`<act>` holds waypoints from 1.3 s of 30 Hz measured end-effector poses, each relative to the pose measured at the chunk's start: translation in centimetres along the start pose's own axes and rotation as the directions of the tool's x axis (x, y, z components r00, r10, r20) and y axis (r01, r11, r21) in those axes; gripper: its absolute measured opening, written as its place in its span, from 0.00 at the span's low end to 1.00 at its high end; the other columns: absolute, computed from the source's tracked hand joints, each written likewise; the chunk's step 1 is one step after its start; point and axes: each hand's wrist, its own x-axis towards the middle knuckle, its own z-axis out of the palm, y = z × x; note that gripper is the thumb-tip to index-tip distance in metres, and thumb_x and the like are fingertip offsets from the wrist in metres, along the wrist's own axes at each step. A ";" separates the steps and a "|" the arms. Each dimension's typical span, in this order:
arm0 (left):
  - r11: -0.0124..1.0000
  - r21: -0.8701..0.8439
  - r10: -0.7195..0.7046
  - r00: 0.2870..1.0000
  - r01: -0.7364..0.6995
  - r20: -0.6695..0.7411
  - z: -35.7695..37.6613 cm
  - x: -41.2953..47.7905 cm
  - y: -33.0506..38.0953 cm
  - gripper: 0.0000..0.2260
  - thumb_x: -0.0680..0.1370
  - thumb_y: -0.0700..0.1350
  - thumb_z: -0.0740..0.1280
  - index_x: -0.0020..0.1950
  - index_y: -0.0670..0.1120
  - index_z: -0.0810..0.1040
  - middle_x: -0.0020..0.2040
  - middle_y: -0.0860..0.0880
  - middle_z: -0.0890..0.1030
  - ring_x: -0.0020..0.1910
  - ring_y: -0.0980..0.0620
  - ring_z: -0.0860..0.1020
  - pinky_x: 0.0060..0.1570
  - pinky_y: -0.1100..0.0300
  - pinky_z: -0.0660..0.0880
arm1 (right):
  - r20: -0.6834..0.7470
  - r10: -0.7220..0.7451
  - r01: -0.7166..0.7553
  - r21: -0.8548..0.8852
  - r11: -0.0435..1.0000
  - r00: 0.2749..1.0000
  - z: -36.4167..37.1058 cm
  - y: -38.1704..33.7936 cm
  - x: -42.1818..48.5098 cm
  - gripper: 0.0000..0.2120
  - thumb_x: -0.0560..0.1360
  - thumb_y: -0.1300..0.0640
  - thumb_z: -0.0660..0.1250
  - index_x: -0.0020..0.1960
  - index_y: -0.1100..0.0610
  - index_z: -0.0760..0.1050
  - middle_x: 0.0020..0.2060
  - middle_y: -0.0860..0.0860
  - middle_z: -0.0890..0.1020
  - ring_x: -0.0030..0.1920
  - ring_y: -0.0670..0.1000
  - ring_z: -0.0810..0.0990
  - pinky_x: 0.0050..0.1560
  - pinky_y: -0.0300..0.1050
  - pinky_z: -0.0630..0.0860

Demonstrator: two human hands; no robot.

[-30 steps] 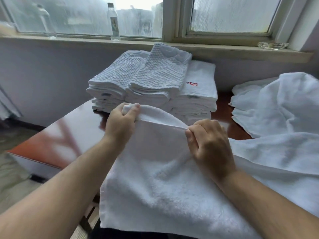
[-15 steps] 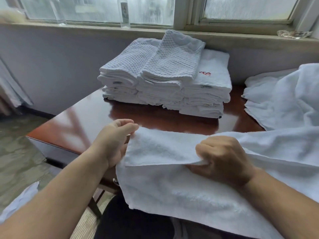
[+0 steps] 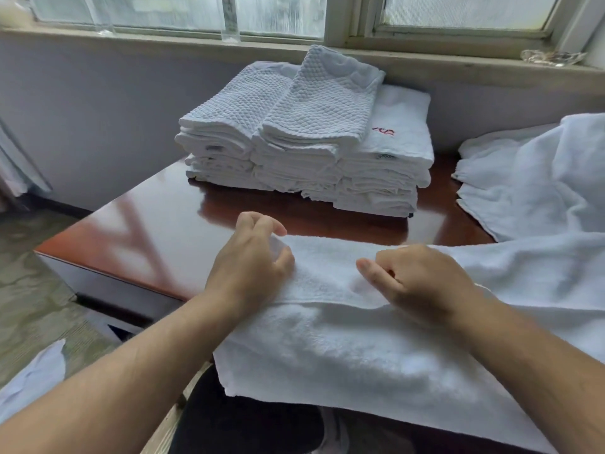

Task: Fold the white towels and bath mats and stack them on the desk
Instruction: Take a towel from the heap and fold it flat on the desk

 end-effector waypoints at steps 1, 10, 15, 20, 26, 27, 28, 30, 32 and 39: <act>1.000 0.000 0.016 1.000 -0.016 0.007 0.1 0.5 -0.2 0.09 0.77 0.50 0.66 0.57 0.55 0.74 0.59 0.59 0.65 0.47 0.57 0.73 0.46 0.60 0.67 | -0.012 0.025 -0.025 -0.007 1.000 1.000 0.6 0.2 -0.2 0.29 0.78 0.34 0.44 0.32 0.53 0.66 0.29 0.48 0.74 0.35 0.51 0.73 0.33 0.48 0.63; 0.995 -0.079 -0.052 0.996 0.057 0.067 0.1 7.4 -0.6 0.18 0.75 0.32 0.62 0.57 0.52 0.78 0.63 0.52 0.65 0.54 0.55 0.71 0.52 0.73 0.64 | 0.073 -0.055 0.052 0.045 0.998 0.996 1.3 1.1 2.9 0.19 0.74 0.31 0.58 0.41 0.47 0.67 0.40 0.43 0.73 0.42 0.48 0.72 0.41 0.46 0.68; 0.961 -0.193 -0.188 0.979 0.200 0.078 -1.8 8.5 -0.7 0.24 0.73 0.31 0.59 0.57 0.57 0.78 0.62 0.50 0.69 0.43 0.62 0.71 0.32 0.75 0.70 | -0.029 -0.323 0.315 -0.159 0.936 0.946 -0.3 2.1 1.6 0.13 0.75 0.44 0.69 0.44 0.53 0.75 0.39 0.48 0.77 0.39 0.53 0.77 0.36 0.46 0.72; 0.949 -0.140 -0.270 0.957 0.284 0.110 -2.7 7.8 -1.1 0.21 0.73 0.33 0.64 0.59 0.54 0.80 0.58 0.50 0.75 0.53 0.49 0.77 0.50 0.56 0.76 | -0.205 -0.407 0.375 -0.177 0.910 0.890 -1.3 1.0 1.2 0.12 0.79 0.54 0.67 0.40 0.59 0.75 0.33 0.52 0.77 0.31 0.56 0.74 0.28 0.48 0.71; 0.937 0.319 -0.176 0.981 0.142 0.081 -2.3 5.7 -0.1 0.19 0.77 0.41 0.66 0.67 0.54 0.75 0.68 0.46 0.68 0.66 0.42 0.65 0.66 0.48 0.65 | 0.150 -0.208 0.217 -0.042 0.975 0.966 -1.3 0.2 0.4 0.19 0.78 0.35 0.55 0.49 0.47 0.77 0.42 0.41 0.76 0.40 0.45 0.75 0.40 0.43 0.71; 0.937 0.339 -0.104 0.993 0.081 0.050 -1.8 5.2 0.8 0.19 0.77 0.42 0.65 0.67 0.55 0.74 0.67 0.47 0.68 0.66 0.43 0.64 0.65 0.47 0.63 | 0.123 -0.176 0.172 0.042 0.984 0.977 -1.6 0.4 0.2 0.19 0.78 0.33 0.53 0.45 0.44 0.76 0.40 0.41 0.76 0.39 0.43 0.74 0.40 0.44 0.72; 0.952 0.305 -0.030 0.998 0.013 0.052 -1.1 4.7 2.0 0.19 0.78 0.43 0.65 0.68 0.55 0.74 0.68 0.49 0.68 0.67 0.44 0.63 0.64 0.47 0.62 | 0.067 -0.149 0.141 0.108 0.984 0.987 -2.0 0.9 0.0 0.19 0.77 0.33 0.53 0.40 0.43 0.74 0.37 0.41 0.76 0.38 0.43 0.75 0.39 0.45 0.74; 0.979 0.164 0.101 0.986 -0.122 0.131 0.6 3.5 4.5 0.17 0.79 0.45 0.65 0.68 0.56 0.74 0.68 0.51 0.69 0.67 0.47 0.63 0.66 0.49 0.62 | -0.072 -0.056 0.066 0.157 0.985 0.996 -2.6 2.5 -0.7 0.19 0.76 0.36 0.55 0.35 0.45 0.74 0.32 0.42 0.77 0.36 0.44 0.75 0.37 0.48 0.74; 0.971 0.045 0.220 0.954 -0.234 0.201 2.7 2.5 7.2 0.16 0.80 0.46 0.64 0.68 0.56 0.75 0.69 0.53 0.70 0.67 0.49 0.64 0.66 0.52 0.62 | -0.202 0.070 -0.043 0.131 0.990 0.977 -3.3 4.9 -1.7 0.19 0.76 0.40 0.56 0.36 0.50 0.77 0.33 0.44 0.79 0.38 0.49 0.76 0.40 0.50 0.73; 0.911 0.006 0.359 0.799 -0.413 0.483 8.6 2.5 13.8 0.26 0.83 0.61 0.54 0.81 0.58 0.55 0.81 0.50 0.56 0.80 0.49 0.52 0.78 0.49 0.47 | -0.010 0.570 -0.570 -0.044 0.820 0.821 -4.8 14.0 -5.5 0.33 0.79 0.32 0.46 0.80 0.44 0.57 0.81 0.50 0.59 0.80 0.53 0.54 0.76 0.59 0.54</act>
